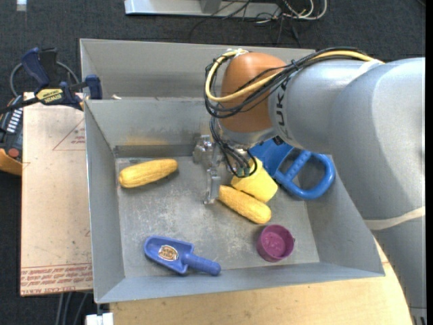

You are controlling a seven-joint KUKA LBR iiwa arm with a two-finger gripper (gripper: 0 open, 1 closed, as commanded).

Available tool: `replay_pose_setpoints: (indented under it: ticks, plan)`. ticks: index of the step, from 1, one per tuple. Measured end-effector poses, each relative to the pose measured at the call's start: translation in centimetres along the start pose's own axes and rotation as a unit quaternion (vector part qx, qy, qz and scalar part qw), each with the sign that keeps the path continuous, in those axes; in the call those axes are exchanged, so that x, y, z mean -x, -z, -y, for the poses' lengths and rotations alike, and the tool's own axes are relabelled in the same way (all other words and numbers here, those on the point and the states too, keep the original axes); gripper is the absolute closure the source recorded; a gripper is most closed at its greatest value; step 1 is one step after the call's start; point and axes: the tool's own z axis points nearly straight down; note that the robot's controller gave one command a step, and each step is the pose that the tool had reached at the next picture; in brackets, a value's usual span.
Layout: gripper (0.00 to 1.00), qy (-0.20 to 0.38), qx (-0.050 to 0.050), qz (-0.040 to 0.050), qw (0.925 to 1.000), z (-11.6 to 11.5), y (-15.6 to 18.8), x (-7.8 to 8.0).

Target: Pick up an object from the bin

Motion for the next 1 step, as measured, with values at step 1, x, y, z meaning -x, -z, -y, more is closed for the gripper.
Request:
replay_pose_setpoints:
  ticks: [1]
  plan:
    - [0.0,0.039,0.0,-0.004,0.9992,9.07,0.88,-2.44]
